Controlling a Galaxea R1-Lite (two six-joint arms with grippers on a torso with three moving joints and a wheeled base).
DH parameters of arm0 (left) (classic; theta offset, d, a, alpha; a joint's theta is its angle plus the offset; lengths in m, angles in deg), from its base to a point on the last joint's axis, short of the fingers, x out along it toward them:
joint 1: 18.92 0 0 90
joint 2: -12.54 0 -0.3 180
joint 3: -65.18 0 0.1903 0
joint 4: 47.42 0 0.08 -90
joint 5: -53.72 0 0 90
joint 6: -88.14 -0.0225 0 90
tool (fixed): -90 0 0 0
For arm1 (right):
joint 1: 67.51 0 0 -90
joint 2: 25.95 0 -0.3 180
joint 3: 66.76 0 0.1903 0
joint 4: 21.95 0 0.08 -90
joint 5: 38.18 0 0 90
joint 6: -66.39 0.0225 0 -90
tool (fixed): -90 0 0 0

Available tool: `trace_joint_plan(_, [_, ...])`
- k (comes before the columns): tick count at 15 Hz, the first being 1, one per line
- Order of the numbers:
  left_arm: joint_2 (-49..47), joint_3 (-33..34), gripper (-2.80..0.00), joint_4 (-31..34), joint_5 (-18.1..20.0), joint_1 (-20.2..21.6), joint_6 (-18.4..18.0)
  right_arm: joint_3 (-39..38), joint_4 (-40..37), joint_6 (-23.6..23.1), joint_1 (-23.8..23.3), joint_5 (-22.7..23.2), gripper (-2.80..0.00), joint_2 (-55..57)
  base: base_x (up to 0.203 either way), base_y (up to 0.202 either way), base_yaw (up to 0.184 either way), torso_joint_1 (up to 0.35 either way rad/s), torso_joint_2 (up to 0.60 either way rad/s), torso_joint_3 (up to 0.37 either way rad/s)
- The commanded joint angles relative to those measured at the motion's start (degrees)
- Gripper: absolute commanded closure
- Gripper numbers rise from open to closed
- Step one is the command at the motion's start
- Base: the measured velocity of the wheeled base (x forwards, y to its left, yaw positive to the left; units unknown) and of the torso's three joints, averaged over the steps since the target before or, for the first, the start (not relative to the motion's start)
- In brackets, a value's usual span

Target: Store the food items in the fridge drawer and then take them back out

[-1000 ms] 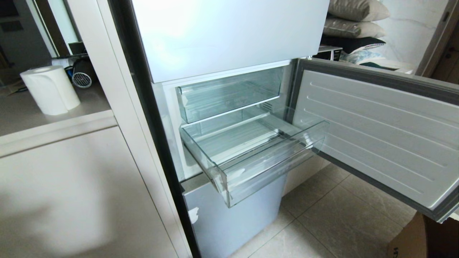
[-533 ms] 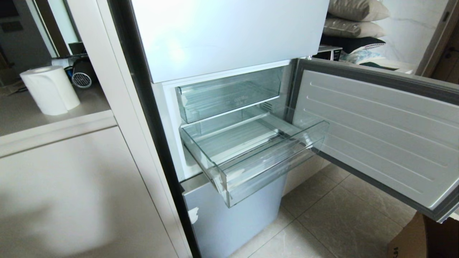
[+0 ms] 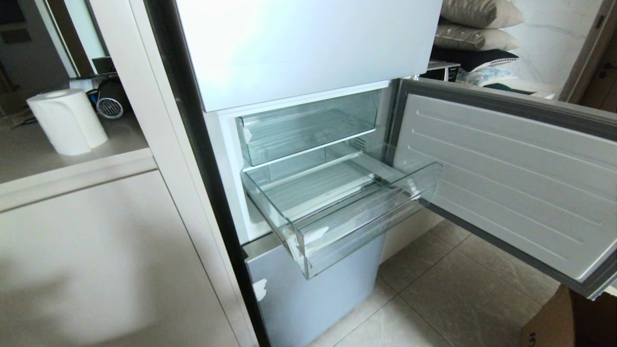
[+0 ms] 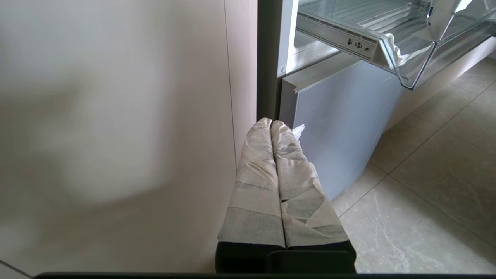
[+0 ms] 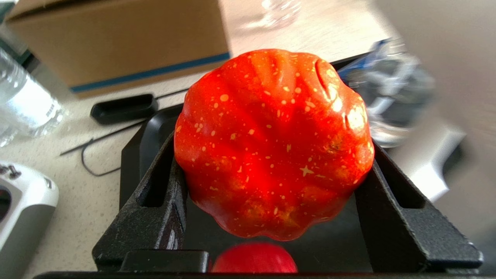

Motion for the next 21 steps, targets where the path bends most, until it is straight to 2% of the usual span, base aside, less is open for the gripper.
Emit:
trace_joint_plan(1, [0.0, 0.0, 0.0, 0.0, -0.1, 0.0, 0.0, 2.9, 0.2, -0.1, -0.2, 2.0, 0.0, 6.7, 0.0, 0.0, 0.0, 0.0, 0.0, 0.0])
trace_joint_plan(9, [0.0, 0.0, 0.0, 0.0, 0.0, 0.0, 0.0, 11.6, 0.2, -0.6, -0.2, 2.4, 0.0, 19.8, 0.0, 0.0, 0.0, 0.0, 0.0, 0.0])
trace_joint_plan(21, [0.0, 0.0, 0.0, 0.0, 0.0, 0.0, 0.0, 11.7, -4.2, -0.3, 0.1, 4.0, 0.0, 19.4, 0.0, 0.0, 0.0, 0.0, 0.0, 0.0])
